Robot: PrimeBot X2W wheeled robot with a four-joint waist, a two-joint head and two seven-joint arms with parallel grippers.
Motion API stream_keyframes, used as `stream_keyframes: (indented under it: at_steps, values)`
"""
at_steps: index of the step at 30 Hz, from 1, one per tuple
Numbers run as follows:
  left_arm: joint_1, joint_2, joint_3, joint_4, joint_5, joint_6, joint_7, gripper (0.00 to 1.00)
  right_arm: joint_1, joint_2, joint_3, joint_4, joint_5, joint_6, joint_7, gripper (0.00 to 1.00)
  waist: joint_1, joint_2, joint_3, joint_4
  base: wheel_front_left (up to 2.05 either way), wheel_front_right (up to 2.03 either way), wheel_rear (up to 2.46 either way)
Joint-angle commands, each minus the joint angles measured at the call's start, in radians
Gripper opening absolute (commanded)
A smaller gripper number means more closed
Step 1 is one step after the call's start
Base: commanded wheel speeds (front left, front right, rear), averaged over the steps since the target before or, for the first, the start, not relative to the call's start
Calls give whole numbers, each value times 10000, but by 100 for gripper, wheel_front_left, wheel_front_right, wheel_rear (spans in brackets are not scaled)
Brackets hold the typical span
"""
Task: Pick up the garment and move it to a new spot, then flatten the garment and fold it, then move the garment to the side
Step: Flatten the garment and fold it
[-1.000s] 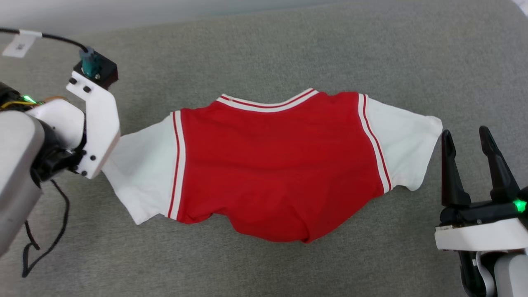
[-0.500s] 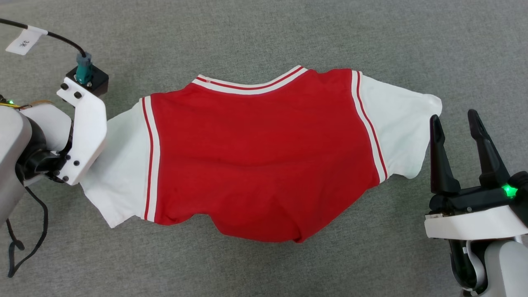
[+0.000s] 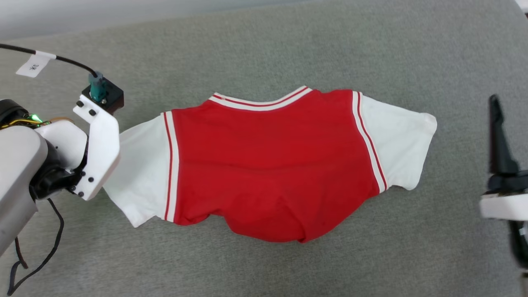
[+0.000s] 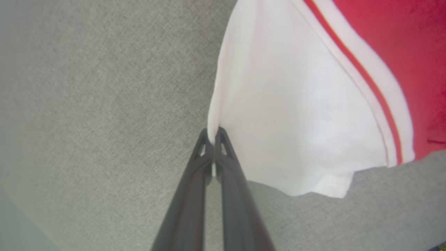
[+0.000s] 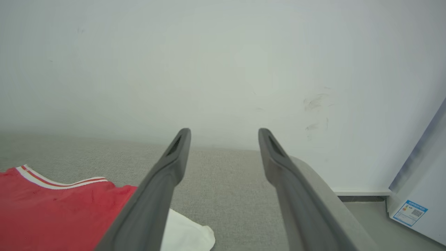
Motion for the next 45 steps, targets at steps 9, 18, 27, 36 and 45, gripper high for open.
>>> stream_keyframes:
  at_steps: [9,18,27,36,45]
  values:
    - [417,95,-237,-862,30,30,-1041,0,-1628,-3251,1065,323,709,-7,3023,100,0,-1,-822,730,0,0,0]
    - [61,8,-433,-1475,325,32,-1369,0,-3020,-6275,4226,414,4014,-7,8786,100,0,-1,-333,1137,0,0,0]
    - [-710,-212,-670,-1785,575,30,-1514,0,-4593,-6821,5579,1228,6077,-7,11709,100,0,-1,688,1639,0,0,0]
    - [-1375,-293,-959,-1858,607,32,-1725,0,-5316,-6041,6071,2687,6548,-7,12593,100,0,-1,1525,1983,0,0,0]
    - [-1499,-281,-1270,-1563,439,30,-2040,0,-4490,-5381,7382,3158,7005,21,12222,0,0,-1,1640,2006,0,0,0]
